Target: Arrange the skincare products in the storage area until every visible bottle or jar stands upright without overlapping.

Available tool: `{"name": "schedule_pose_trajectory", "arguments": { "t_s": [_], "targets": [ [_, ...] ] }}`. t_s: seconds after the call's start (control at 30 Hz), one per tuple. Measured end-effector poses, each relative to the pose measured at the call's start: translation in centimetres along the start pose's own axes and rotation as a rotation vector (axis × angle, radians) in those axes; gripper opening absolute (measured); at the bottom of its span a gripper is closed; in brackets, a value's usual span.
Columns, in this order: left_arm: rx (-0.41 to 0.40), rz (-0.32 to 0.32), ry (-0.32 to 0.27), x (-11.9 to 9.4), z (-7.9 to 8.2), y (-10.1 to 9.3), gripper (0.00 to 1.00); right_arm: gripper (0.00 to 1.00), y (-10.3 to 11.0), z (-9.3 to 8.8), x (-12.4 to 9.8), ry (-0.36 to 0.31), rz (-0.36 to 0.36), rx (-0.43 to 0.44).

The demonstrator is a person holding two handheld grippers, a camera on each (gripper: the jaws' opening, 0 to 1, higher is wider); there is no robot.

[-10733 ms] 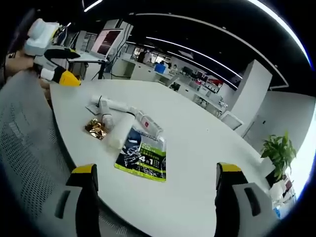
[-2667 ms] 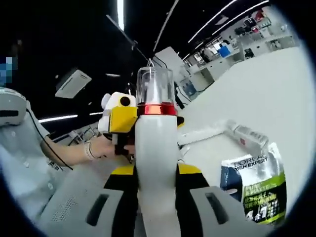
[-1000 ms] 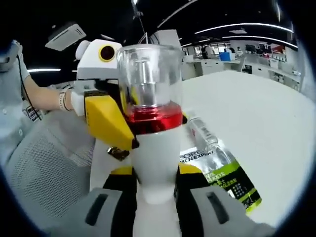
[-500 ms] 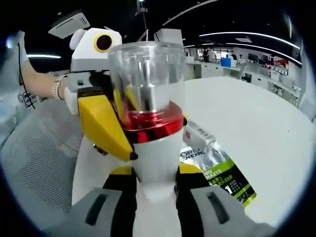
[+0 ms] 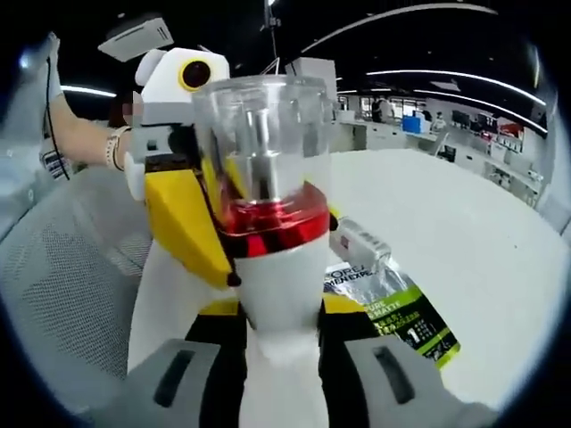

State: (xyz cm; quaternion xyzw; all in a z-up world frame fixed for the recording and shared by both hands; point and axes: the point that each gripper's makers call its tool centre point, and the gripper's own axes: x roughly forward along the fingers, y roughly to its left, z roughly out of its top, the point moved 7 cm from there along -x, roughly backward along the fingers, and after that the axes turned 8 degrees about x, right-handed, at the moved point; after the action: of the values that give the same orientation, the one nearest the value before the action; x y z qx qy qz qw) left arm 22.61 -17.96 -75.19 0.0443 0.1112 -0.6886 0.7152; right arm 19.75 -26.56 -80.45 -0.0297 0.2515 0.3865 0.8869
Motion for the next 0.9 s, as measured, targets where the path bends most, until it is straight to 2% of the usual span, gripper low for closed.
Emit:
{"name": "schedule_pose_trajectory", "arguments": {
  "t_s": [0.47, 0.7, 0.9],
  "targets": [
    [-0.001, 0.024, -0.051, -0.4, -0.4, -1.3, 0.29, 0.32, 1.1, -0.7, -0.6, -0.071, -0.011, 0.051],
    [-0.001, 0.027, -0.077, -0.4, -0.5, -1.3, 0.29, 0.36, 1.5, -1.2, -1.0, -0.084, -0.092, 0.063],
    [-0.007, 0.043, -0.068, -0.6, -0.7, -1.3, 0.31, 0.43, 1.9, -1.4, -1.6, -0.103, -0.145, 0.097]
  ]
}}
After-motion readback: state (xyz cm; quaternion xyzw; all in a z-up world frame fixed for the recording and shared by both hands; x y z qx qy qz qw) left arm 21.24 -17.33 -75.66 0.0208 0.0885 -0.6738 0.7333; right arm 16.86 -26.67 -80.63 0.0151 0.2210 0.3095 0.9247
